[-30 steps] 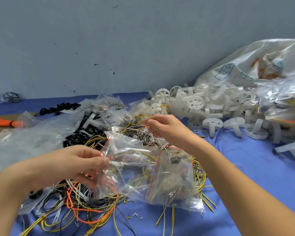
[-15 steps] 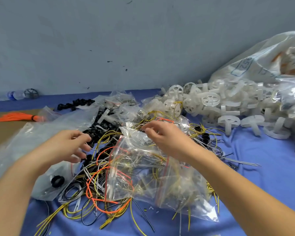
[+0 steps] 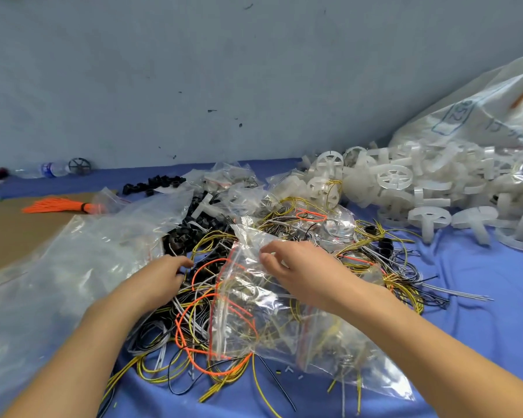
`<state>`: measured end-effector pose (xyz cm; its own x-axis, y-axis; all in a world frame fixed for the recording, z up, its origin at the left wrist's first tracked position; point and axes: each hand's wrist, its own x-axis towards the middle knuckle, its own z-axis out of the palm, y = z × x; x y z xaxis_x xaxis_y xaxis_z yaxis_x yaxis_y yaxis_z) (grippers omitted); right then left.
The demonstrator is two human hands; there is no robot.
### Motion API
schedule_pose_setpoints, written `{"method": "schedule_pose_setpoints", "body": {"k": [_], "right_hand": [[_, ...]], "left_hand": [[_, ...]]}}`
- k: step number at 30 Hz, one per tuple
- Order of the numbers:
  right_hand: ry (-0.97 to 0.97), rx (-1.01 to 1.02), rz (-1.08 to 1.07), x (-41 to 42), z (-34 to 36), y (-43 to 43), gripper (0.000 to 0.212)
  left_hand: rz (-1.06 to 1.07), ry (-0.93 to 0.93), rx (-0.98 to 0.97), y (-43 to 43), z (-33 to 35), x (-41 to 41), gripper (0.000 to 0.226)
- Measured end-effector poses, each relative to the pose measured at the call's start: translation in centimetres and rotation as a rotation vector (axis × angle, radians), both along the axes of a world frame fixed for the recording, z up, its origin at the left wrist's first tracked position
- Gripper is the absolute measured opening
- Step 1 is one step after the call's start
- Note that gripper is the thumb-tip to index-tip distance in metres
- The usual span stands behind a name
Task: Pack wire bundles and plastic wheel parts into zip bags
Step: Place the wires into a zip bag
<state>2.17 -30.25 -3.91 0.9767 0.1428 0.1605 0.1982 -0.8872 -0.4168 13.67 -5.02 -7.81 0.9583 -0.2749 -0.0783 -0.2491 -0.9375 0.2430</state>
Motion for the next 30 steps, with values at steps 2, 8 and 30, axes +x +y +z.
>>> {"method": "schedule_pose_setpoints", "body": {"k": [2, 8, 30], "right_hand": [[0.007, 0.005, 0.001, 0.0, 0.0, 0.0, 0.036], [0.049, 0.059, -0.028, 0.2, 0.0, -0.1, 0.035], [0.021, 0.43, -0.027, 1.0, 1.8, -2.9, 0.021]], "left_hand": [[-0.01, 0.051, 0.016, -0.1, -0.1, 0.1, 0.04], [0.008, 0.056, 0.005, 0.1, -0.1, 0.3, 0.039], [0.091, 0.098, -1.216, -3.0, 8.3, -4.3, 0.023]]}}
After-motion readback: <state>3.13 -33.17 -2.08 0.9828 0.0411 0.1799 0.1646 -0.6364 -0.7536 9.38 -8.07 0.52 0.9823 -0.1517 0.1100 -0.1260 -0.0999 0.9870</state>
